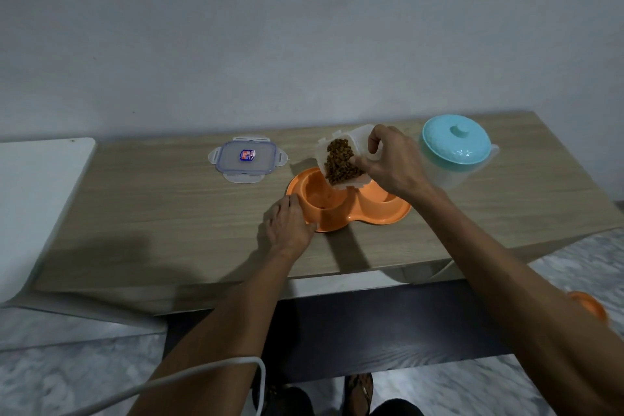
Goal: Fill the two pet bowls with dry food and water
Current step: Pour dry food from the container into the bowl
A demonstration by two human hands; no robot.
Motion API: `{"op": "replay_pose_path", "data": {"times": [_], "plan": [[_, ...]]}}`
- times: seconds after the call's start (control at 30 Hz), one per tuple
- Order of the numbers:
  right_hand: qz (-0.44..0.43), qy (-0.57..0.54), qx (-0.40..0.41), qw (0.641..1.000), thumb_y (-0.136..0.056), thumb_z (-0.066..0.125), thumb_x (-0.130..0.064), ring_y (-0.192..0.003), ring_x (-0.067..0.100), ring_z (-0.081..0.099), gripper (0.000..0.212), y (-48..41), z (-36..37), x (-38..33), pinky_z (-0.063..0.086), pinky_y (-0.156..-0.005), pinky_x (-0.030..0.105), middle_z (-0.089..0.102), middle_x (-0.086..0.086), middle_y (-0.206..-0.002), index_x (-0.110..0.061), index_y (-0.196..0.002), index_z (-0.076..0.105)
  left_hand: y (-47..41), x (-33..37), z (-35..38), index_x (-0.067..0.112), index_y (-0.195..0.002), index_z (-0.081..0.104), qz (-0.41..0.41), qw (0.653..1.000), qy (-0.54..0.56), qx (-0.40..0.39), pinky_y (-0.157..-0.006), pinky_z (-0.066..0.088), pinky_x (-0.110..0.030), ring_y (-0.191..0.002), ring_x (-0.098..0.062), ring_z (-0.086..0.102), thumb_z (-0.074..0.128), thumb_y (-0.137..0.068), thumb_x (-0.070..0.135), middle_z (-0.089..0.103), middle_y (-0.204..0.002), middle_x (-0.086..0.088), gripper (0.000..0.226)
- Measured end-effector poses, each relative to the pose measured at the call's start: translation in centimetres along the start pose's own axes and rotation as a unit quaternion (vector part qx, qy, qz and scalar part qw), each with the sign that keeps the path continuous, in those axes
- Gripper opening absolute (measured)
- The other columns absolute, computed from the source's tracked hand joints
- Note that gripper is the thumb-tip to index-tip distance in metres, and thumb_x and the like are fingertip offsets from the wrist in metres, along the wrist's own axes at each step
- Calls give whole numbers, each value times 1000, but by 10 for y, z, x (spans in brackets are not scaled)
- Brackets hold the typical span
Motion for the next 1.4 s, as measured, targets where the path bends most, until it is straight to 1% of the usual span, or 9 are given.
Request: {"op": "replay_pose_path", "data": {"times": [0.43, 0.63, 1.0, 1.27, 1.4], "plan": [[-22, 6, 7, 1000, -76, 79, -33, -78, 24, 48, 38, 4, -1, 0, 32, -65, 32, 56, 2, -93, -14, -81, 47, 2, -1, 0, 17, -142, 38, 0, 1000, 4, 1, -109, 38, -47, -139, -27, 36, 71, -83, 41, 41, -148, -3, 72], [-26, 7, 5, 1000, -75, 80, -33, -79, 23, 49, 39, 5, -3, 1, 32, -64, 32, 56, 1, -94, -14, -82, 46, -1, -1, 3, 18, -142, 37, -1, 1000, 14, -3, -111, 35, -47, -140, -27, 35, 73, -81, 40, 40, -149, -3, 74], [-24, 11, 0, 1000, -75, 81, -34, -82, 21, 48, 40, 4, -3, 3, 35, -67, 32, 55, 0, -97, -15, -82, 46, 0, 0, 3, 18, -142, 37, -1, 1000, 13, -4, -110, 35, -49, -140, -28, 35, 73, -82, 40, 40, -150, -4, 74], [-31, 10, 4, 999, -75, 80, -34, -80, 22, 49, 39, 4, -2, 5, 36, -66, 32, 56, 1, -98, -15, -82, 46, -3, -2, 7, 18, -142, 37, -4, 1000, 20, 0, -112, 33, -49, -140, -28, 36, 75, -79, 40, 41, -149, -4, 76], [-35, 9, 8, 999, -75, 80, -34, -81, 23, 50, 39, 5, -3, 5, 37, -67, 33, 57, 2, -97, -14, -82, 47, -1, -1, 5, 18, -143, 36, -3, 1000, 11, 0, -111, 36, -48, -140, -27, 36, 74, -81, 41, 40, -149, -4, 76]]}}
Point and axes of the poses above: each hand's wrist, its own y-axis away from the middle knuckle, its own z-axis out of the palm, x = y × z, the point moved 1 cm from there along -y, towards the middle knuckle
